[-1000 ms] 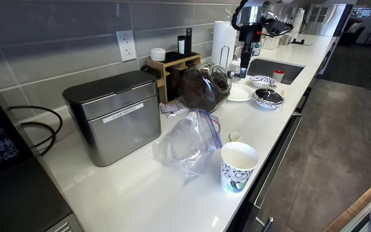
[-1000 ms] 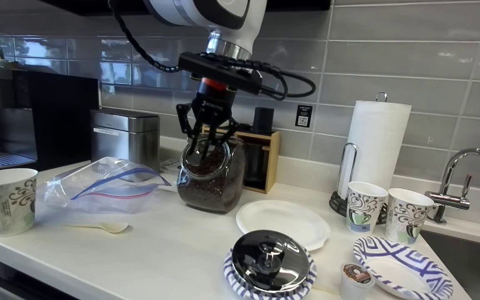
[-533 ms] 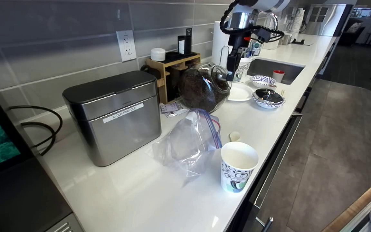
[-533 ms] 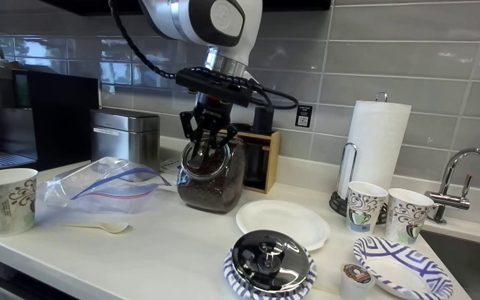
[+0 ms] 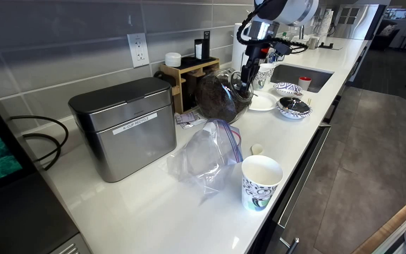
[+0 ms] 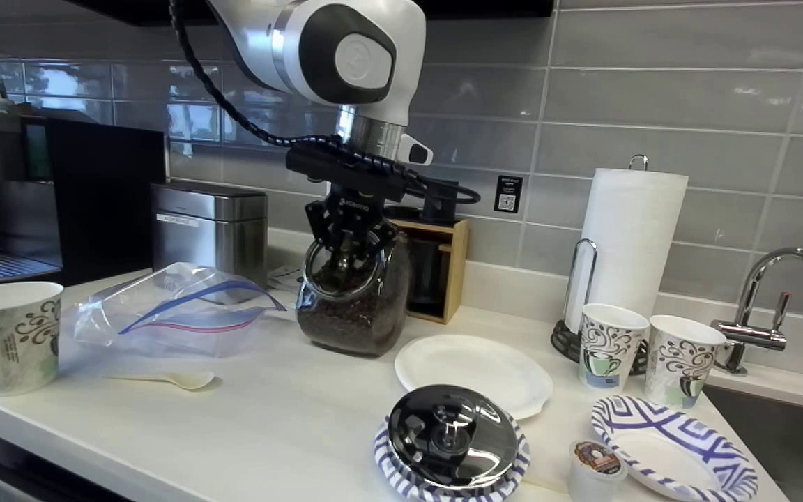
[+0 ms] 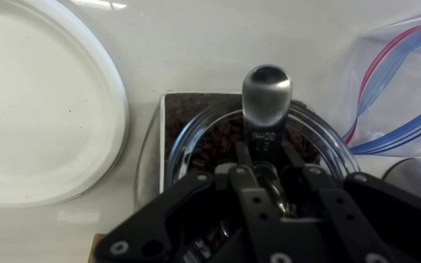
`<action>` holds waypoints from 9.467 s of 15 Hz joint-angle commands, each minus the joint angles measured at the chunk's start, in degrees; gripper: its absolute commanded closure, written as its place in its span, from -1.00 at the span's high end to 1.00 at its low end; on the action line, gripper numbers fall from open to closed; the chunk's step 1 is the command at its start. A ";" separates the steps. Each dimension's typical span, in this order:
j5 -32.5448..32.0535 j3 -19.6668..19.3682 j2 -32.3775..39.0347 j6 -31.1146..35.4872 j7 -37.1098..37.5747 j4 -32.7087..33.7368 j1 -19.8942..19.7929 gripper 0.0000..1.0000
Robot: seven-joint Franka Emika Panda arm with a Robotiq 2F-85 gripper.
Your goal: Put the silver spoon inside the glass coffee jug
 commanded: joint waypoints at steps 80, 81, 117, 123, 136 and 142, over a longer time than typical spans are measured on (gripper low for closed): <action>-8.22 -1.14 -3.63 2.86 13.42 -7.15 1.29 -1.00; -7.99 -1.08 -3.54 2.87 13.19 -7.11 1.26 -1.00; -5.80 -1.06 -0.74 0.17 12.73 -3.89 1.07 -1.00; -3.94 -0.78 0.21 2.14 12.32 -2.99 0.83 -1.00; -1.41 -0.50 0.71 1.38 11.49 -1.19 0.38 -1.00; -1.32 -0.57 2.32 1.61 12.67 1.00 0.66 -1.00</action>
